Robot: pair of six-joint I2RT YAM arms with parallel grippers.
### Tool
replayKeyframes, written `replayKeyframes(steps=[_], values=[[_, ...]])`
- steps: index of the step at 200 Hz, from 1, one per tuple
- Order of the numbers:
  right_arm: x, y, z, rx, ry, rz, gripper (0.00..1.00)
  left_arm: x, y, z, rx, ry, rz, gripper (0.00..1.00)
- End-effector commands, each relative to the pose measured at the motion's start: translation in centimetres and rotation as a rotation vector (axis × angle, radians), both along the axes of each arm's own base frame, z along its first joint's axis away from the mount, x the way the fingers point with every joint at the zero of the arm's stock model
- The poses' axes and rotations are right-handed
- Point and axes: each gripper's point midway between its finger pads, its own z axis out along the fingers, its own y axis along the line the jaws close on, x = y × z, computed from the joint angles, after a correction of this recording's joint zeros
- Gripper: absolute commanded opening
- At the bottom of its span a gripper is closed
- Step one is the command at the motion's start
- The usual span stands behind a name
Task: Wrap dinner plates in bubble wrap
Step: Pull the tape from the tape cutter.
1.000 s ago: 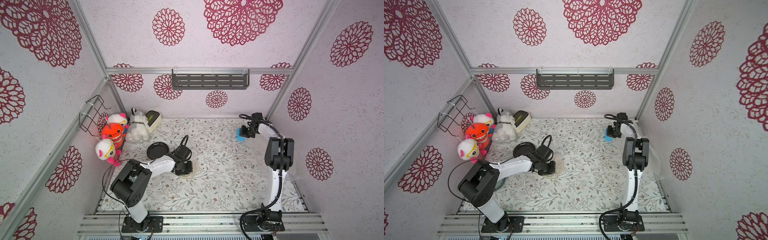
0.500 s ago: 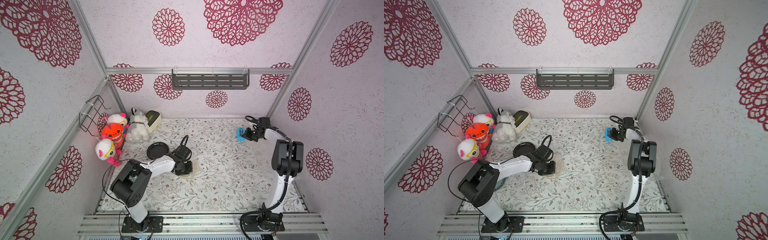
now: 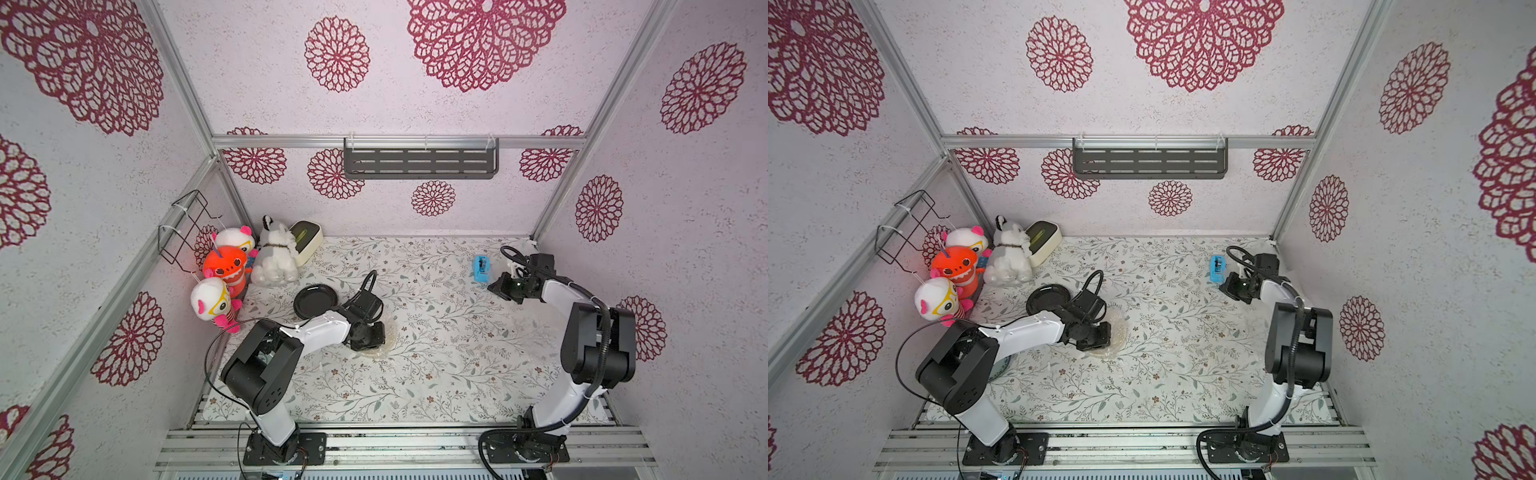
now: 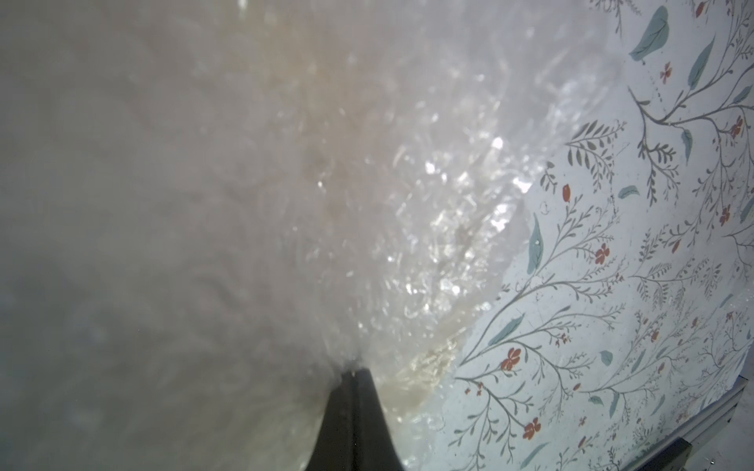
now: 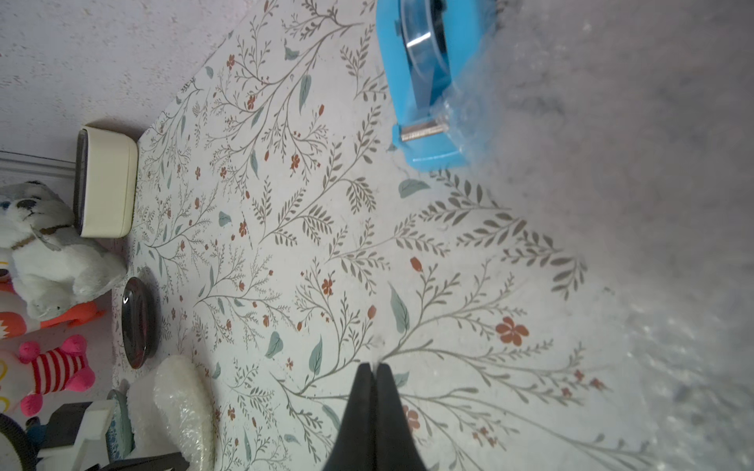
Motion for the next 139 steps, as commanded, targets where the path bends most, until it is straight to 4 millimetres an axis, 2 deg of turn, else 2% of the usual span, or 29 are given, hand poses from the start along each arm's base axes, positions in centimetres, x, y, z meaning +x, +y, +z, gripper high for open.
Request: replayKeyframes(steps=[1, 32, 83, 101, 112, 124, 139], values=[[-2.1, 0.9, 0.9, 0.033, 0.001, 0.016, 0.00, -1.0, 2.1, -1.5, 0.080, 0.042, 0.030, 0.00], [-4.7, 1.3, -0.9, 0.035, 0.062, 0.030, 0.00, -1.0, 2.1, -1.5, 0.077, 0.043, 0.026, 0.00], [-8.0, 1.9, -6.1, 0.064, 0.230, 0.040, 0.00, -1.0, 2.0, -1.4, 0.076, 0.039, 0.025, 0.00], [-8.4, 1.4, -7.1, 0.039, 0.261, 0.010, 0.00, -1.0, 2.0, -1.5, 0.076, 0.042, 0.026, 0.00], [-8.1, 1.2, -7.0, 0.032, 0.260, -0.005, 0.00, -1.0, 2.0, -1.5, 0.075, 0.042, 0.025, 0.00], [-7.4, 1.0, -6.3, 0.029, 0.240, -0.017, 0.20, -1.0, 1.9, -1.5, 0.075, 0.044, 0.024, 0.00], [-6.7, 0.3, -5.0, -0.018, 0.197, -0.034, 0.37, -1.1, 1.9, -1.5, 0.076, 0.043, 0.024, 0.00]])
